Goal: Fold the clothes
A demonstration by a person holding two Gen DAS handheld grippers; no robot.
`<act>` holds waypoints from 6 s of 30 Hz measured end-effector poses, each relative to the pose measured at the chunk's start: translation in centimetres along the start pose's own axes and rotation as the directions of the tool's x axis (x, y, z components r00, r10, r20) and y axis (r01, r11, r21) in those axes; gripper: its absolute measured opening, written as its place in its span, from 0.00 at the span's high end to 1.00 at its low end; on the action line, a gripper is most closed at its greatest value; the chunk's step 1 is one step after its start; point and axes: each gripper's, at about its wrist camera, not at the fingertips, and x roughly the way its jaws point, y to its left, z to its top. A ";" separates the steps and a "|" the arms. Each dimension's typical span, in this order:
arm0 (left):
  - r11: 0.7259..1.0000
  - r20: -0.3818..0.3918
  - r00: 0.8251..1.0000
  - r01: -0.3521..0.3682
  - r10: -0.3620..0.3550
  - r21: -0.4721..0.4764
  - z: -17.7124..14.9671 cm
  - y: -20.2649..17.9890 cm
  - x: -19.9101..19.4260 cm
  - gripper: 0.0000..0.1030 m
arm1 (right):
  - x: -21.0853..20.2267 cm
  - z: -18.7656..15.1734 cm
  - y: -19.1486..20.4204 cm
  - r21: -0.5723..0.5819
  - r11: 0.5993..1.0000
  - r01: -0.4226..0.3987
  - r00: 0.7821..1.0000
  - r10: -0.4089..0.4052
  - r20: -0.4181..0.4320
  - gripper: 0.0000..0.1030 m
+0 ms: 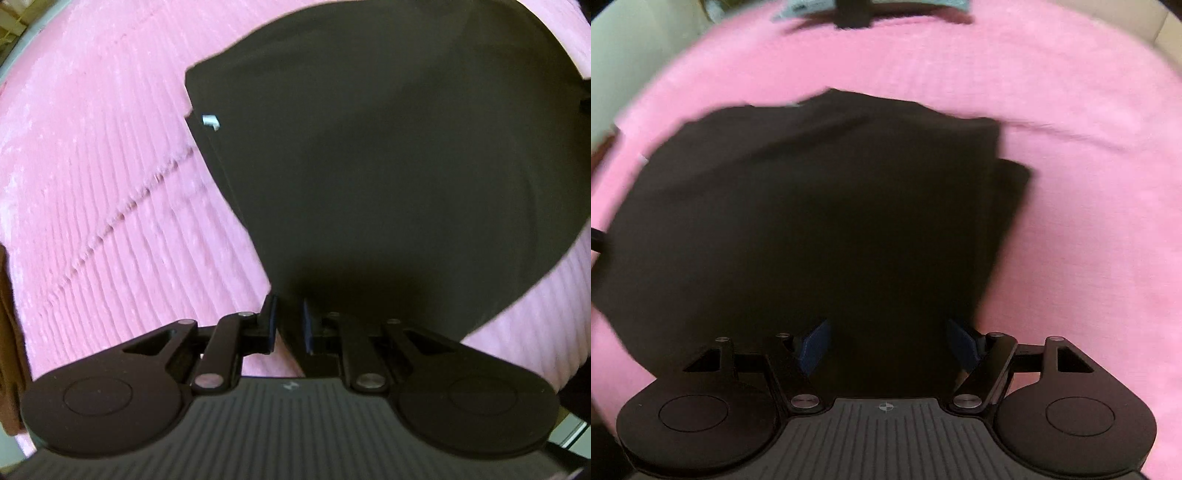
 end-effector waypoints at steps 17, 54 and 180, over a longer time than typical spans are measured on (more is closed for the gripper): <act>0.672 0.388 0.917 -0.232 -0.089 0.704 -12.6 -5.6 -1.8 0.66 | -3.6 -9.4 17.2 -0.386 0.905 0.176 0.982 -0.188 0.005 0.29; 0.476 0.736 0.646 -0.722 0.205 0.502 -15.3 -15.2 3.8 0.54 | -0.2 -20.1 14.5 -0.607 0.508 0.611 0.788 -0.320 0.525 0.47; 0.572 0.647 0.750 -0.472 -0.140 0.671 -23.5 -0.4 -0.3 0.36 | 4.7 -16.5 40.5 -0.771 0.576 0.270 0.919 0.083 0.384 0.57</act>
